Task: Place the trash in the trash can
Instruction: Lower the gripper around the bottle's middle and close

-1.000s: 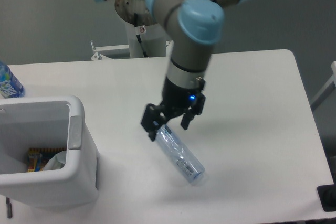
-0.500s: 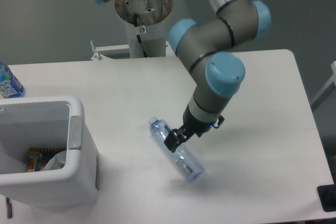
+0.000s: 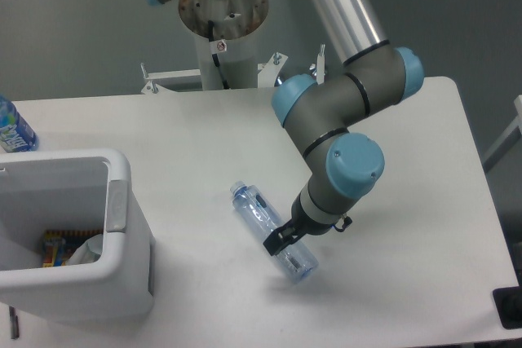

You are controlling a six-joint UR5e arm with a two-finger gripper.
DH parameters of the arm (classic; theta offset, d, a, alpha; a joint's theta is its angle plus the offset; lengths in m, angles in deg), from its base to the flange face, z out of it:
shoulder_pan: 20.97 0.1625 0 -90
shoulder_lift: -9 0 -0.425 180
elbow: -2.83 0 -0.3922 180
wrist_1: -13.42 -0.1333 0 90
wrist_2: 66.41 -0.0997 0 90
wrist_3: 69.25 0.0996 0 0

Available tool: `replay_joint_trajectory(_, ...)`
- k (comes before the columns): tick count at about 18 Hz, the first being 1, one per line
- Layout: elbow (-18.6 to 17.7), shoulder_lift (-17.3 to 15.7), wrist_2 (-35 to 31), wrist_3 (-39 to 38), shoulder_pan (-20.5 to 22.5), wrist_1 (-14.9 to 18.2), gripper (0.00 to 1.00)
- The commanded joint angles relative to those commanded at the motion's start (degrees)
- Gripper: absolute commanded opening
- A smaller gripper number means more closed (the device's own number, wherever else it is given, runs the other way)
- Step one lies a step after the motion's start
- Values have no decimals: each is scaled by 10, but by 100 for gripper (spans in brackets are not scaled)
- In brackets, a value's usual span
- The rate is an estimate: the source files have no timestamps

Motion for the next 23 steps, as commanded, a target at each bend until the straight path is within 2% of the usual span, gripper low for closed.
replay_joint_trajectory(9,0,23,-22,0,-14,-13,100)
replay_joint_trajectory(12,0,36,-59,3,-27,-12,100)
replay_joint_trajectory(15,-1,37,-66,8,-29,-12,99)
replay_joint_trajectory(23,1,35,-70,10,-29,-11,79)
